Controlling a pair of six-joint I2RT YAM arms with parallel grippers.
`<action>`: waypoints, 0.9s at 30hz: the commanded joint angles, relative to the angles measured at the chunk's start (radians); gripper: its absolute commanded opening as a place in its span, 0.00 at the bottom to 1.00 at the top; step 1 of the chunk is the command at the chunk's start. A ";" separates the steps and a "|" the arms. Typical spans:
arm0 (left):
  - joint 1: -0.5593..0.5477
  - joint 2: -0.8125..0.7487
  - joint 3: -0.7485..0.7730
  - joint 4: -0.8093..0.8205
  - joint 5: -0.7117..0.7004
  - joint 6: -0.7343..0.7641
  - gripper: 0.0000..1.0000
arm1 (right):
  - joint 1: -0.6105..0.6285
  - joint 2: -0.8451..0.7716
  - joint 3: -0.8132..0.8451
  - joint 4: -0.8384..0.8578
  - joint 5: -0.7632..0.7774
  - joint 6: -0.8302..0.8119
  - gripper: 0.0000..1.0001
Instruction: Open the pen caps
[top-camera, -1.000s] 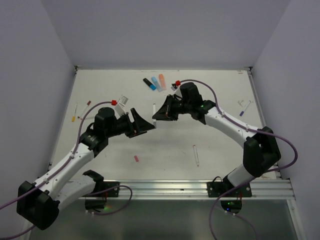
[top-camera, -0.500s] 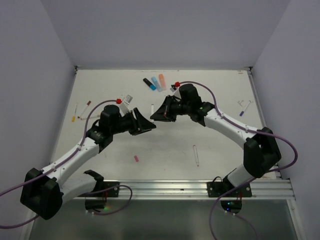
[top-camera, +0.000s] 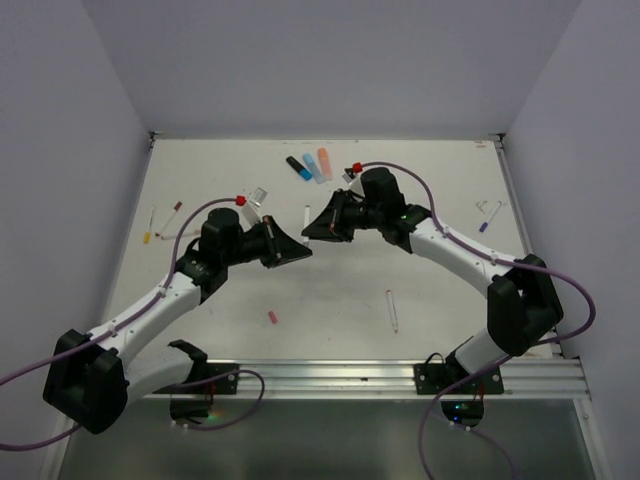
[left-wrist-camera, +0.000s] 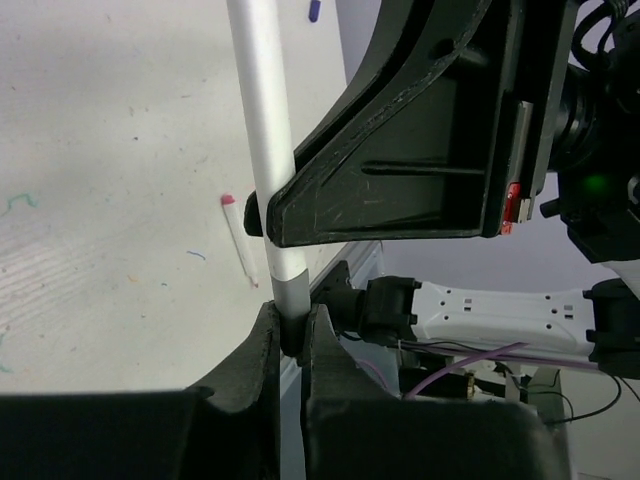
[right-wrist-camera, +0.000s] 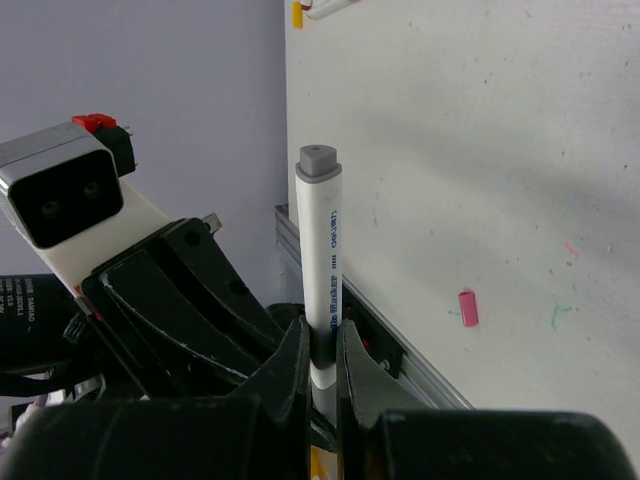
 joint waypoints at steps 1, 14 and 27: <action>-0.009 0.006 -0.020 0.226 0.133 -0.029 0.00 | 0.013 -0.027 -0.005 0.085 -0.055 0.013 0.00; -0.007 -0.102 -0.345 1.058 0.241 -0.456 0.00 | -0.075 0.019 -0.147 0.928 -0.213 0.302 0.00; -0.009 -0.280 -0.135 -0.587 -0.336 0.112 0.00 | -0.177 -0.266 -0.122 -0.498 0.195 -0.398 0.00</action>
